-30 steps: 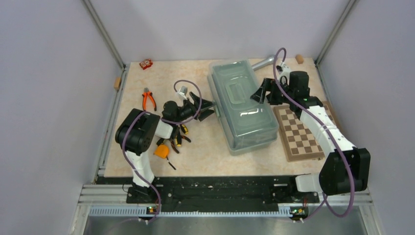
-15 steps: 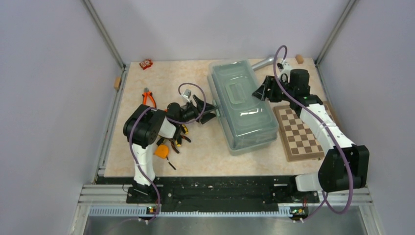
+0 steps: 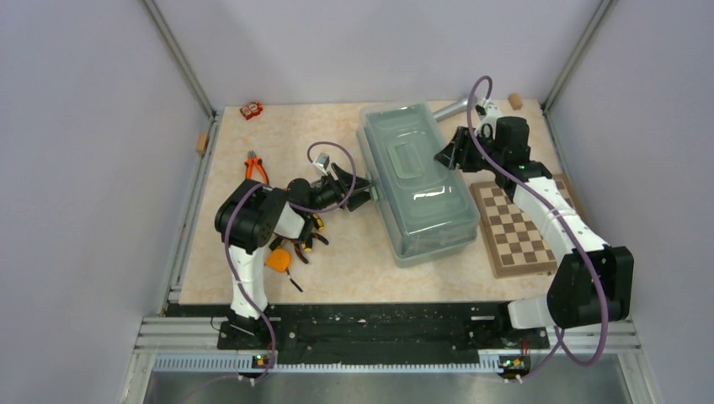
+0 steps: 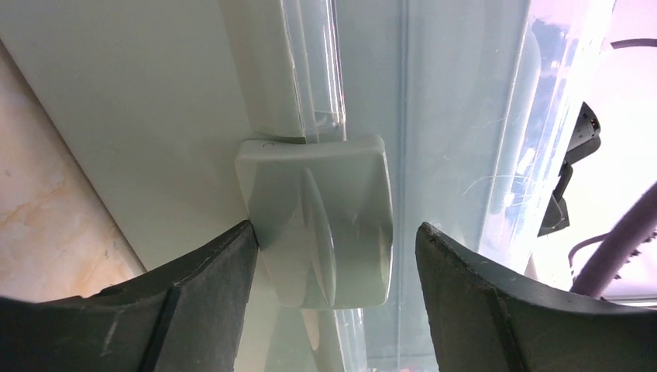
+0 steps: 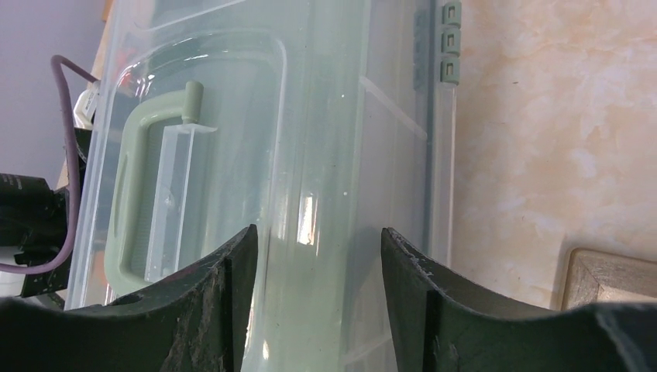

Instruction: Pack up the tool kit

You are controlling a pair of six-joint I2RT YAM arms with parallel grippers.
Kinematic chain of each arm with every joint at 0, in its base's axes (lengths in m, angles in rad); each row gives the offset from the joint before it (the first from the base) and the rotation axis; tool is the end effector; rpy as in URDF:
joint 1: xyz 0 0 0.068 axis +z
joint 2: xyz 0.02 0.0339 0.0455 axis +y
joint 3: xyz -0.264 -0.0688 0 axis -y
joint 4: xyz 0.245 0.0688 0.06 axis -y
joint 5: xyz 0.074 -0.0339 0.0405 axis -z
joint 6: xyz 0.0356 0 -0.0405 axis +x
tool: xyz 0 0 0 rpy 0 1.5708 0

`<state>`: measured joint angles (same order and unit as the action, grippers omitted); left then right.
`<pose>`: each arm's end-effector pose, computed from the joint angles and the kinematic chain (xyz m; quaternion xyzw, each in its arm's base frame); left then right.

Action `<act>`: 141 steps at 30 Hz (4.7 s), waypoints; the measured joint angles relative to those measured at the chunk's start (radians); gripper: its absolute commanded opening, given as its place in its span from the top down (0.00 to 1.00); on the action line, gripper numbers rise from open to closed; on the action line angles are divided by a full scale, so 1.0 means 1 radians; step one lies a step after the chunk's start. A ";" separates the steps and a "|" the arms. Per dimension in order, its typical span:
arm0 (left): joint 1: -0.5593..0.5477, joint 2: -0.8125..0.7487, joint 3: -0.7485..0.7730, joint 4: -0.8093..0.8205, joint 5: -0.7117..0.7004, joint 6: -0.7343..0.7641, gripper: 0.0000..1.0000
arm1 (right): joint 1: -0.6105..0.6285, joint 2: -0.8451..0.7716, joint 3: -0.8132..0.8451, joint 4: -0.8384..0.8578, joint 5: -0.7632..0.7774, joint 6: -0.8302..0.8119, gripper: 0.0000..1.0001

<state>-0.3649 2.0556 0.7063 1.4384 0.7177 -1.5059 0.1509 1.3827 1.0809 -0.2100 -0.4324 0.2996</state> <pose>0.3240 -0.1488 0.1302 -0.1232 0.6718 -0.6967 0.2193 0.3093 0.0621 0.3052 -0.0454 0.8487 0.2907 0.4395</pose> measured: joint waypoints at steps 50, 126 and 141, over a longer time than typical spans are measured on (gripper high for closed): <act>-0.043 -0.645 -0.019 -1.137 -0.298 0.570 0.16 | 0.108 0.013 -0.044 0.143 0.185 0.035 0.25; -0.220 -0.809 -0.098 -1.196 -0.642 1.600 0.01 | 0.115 0.024 -0.053 0.201 0.172 -0.073 0.34; -0.076 -0.679 0.107 -1.299 -0.175 1.800 0.01 | 0.114 0.024 -0.053 0.203 0.162 -0.080 0.34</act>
<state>-0.4412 1.3769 0.8131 0.1398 0.5423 0.2939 0.2646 1.4067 1.0279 -0.0067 -0.2703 0.2199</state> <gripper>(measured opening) 0.986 0.670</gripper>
